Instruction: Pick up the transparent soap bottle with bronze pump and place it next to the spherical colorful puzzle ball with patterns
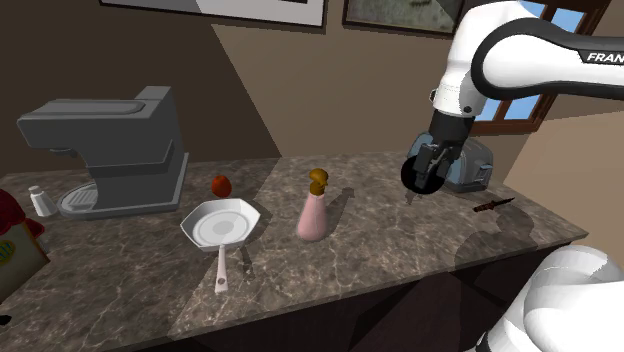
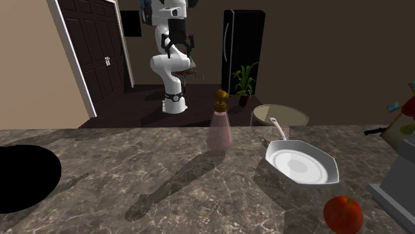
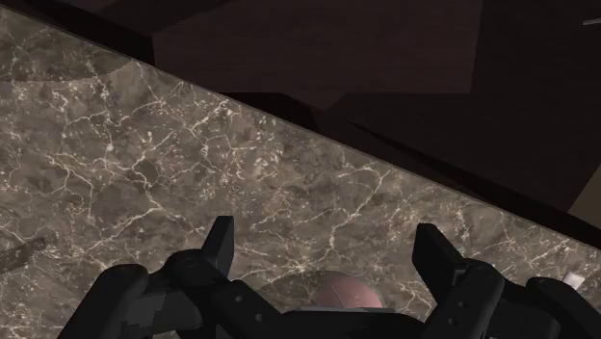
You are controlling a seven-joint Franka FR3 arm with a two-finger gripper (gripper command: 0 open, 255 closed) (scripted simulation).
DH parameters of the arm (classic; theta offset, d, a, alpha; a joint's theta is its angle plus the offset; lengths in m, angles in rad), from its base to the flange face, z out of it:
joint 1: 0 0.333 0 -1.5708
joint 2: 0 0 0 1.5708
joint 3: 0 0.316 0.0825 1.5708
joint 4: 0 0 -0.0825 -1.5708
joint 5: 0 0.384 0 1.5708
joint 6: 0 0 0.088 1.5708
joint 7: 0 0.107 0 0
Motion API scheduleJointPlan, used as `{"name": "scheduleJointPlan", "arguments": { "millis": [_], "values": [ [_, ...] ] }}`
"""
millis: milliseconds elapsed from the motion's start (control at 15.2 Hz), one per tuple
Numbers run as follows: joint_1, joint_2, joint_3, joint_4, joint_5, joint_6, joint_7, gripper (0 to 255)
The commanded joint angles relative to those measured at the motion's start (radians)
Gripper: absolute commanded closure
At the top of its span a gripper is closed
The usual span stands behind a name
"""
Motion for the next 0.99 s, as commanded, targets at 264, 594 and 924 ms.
{"name": "scheduleJointPlan", "arguments": {
  "millis": [264, 594, 924],
  "values": [
    [0.016, 0.135, 0.034, 0.038, 0.022, 0.11, 0.039, 0],
    [0.031, 0.312, 0.074, 0.116, 0.036, 0.226, 0.086, 0],
    [0.04, 0.494, 0.111, 0.225, 0.035, 0.315, 0.133, 0]
  ]
}}
